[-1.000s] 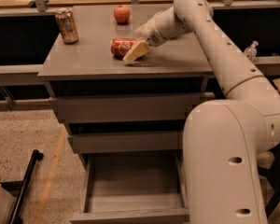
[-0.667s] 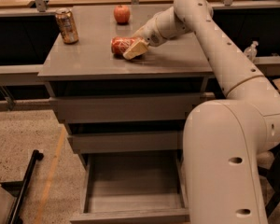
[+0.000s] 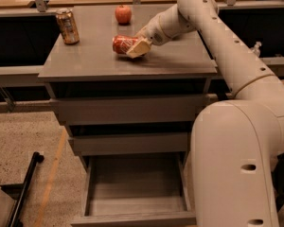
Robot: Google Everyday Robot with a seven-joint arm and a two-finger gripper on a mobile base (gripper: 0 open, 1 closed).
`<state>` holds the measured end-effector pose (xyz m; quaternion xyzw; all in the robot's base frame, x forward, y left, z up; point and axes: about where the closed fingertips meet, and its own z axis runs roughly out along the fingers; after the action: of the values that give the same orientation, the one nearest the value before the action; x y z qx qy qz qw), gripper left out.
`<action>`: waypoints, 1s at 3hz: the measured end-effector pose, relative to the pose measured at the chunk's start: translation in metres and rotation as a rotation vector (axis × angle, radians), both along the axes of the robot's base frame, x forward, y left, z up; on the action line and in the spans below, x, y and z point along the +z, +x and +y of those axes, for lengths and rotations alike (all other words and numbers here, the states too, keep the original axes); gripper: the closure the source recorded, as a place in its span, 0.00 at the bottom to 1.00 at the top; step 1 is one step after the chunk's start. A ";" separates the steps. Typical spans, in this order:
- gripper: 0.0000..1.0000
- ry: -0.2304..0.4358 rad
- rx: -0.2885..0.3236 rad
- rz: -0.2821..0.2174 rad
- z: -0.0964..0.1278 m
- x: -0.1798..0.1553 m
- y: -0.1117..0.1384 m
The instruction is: Place coke can into bottom drawer
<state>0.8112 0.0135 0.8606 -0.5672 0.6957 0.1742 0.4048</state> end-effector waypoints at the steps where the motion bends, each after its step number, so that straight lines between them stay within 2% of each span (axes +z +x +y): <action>1: 1.00 -0.009 -0.016 0.007 -0.007 0.000 -0.009; 2: 1.00 -0.023 -0.013 0.007 -0.013 0.004 -0.032; 3: 1.00 -0.054 0.013 0.003 -0.016 0.012 -0.071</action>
Offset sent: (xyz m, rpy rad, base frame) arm -0.0733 -0.0236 0.0080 -0.0450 0.0075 -0.0119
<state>0.7399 -0.0026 0.8724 -0.5821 0.6971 0.1590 0.3872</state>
